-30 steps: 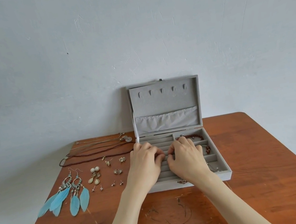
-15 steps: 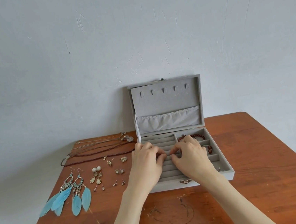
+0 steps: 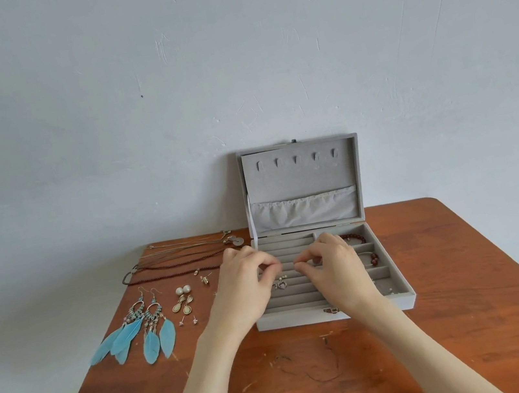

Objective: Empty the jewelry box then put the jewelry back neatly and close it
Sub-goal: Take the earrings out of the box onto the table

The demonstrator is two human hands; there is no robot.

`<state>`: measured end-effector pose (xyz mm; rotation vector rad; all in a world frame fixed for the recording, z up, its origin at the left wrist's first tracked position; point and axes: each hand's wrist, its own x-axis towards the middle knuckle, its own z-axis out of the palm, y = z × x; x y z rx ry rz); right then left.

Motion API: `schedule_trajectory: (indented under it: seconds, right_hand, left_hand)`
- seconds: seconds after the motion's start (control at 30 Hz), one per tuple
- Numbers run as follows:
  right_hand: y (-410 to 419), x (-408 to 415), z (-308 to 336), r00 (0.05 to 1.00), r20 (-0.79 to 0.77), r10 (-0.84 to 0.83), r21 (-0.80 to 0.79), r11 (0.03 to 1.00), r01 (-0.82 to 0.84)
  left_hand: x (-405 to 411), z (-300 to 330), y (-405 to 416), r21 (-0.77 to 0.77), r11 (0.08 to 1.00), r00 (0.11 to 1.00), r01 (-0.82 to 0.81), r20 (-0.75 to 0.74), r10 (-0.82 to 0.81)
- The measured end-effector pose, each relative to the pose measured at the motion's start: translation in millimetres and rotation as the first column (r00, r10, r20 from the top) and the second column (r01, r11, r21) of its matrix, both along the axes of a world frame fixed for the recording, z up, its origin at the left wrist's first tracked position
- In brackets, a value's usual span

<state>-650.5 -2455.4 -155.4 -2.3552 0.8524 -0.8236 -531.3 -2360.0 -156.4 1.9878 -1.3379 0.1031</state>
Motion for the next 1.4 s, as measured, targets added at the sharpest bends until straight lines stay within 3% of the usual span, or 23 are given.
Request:
schedule_trajectory:
  seconds: [0.13, 0.37, 0.53, 0.77, 1.03, 1.2, 1.4]
  right_hand:
    - [28, 11, 10, 0.99, 0.006, 0.139, -0.039, 0.99, -0.139]
    - [94, 58, 7, 0.931, -0.13, 0.341, -0.08, 0.932, -0.352]
    - [107, 71, -7, 0.912, -0.293, 0.286, -0.157, 0.927, -0.341]
    - [113, 77, -9, 0.898, -0.329, 0.293, -0.179, 0.914, -0.364]
    - [116, 74, -14, 0.908, -0.286, 0.308, -0.182, 0.912, -0.367]
    - [100, 58, -11, 0.944, -0.135, 0.301, -0.228, 0.918, -0.326]
    - [99, 61, -12, 0.918, -0.247, 0.309, -0.249, 0.896, -0.368]
  left_hand:
    - [23, 9, 43, -0.006, 0.996, 0.996, -0.088, 0.009, 0.088]
    - [55, -16, 113, 0.064, 0.968, 0.968, -0.241, -0.053, 0.245]
    - [58, -31, 123, 0.09, 0.963, 0.967, -0.252, -0.011, 0.254]
    - [58, -32, 124, 0.131, 0.955, 0.964, -0.266, 0.041, 0.263]
    - [58, -35, 127, 0.087, 0.957, 0.961, -0.276, -0.005, 0.278]
    - [45, -26, 115, 0.003, 0.966, 0.966, -0.257, -0.037, 0.257]
    - [44, -26, 110, -0.026, 0.96, 0.958, -0.279, -0.072, 0.277]
